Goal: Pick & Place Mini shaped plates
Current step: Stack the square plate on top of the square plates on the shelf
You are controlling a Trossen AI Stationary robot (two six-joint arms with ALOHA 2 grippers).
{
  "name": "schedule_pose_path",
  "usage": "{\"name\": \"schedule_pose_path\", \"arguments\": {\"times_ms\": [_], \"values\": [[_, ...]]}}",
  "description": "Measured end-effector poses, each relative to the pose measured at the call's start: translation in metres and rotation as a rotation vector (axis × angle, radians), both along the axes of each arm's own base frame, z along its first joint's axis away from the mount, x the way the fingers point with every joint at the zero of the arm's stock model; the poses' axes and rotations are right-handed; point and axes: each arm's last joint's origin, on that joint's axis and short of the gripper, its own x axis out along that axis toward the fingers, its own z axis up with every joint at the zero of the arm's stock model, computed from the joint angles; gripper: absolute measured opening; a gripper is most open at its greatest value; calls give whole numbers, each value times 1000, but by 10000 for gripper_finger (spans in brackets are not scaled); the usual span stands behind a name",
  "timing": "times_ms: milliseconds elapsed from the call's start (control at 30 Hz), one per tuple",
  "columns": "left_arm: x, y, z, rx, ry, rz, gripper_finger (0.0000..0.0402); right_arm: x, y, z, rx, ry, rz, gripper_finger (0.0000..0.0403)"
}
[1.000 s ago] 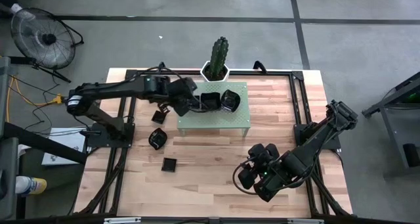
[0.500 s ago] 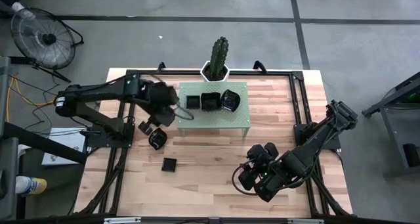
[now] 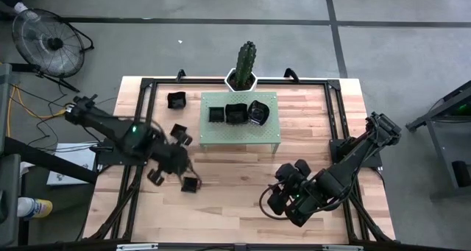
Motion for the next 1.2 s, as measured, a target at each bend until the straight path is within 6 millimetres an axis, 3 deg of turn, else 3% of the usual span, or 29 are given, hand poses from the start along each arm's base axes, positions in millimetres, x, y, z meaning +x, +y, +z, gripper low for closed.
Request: {"name": "schedule_pose_path", "arguments": {"times_ms": [167,367,567,933,1200], "values": [[-8,-36,-11,-35,-25,75,97,1,3,1,-13,-6,47,184],[-17,-77,-53,-29,20,131,97,-1,7,1,-17,1,86,184],[-12,-102,-94,-36,43,162,97,-1,8,1,-20,7,109,184],[9,-121,-149,82,44,188,97,-1,8,1,-23,21,136,184],[19,-112,-180,144,132,237,97,-1,8,1,-33,26,148,184]]}}
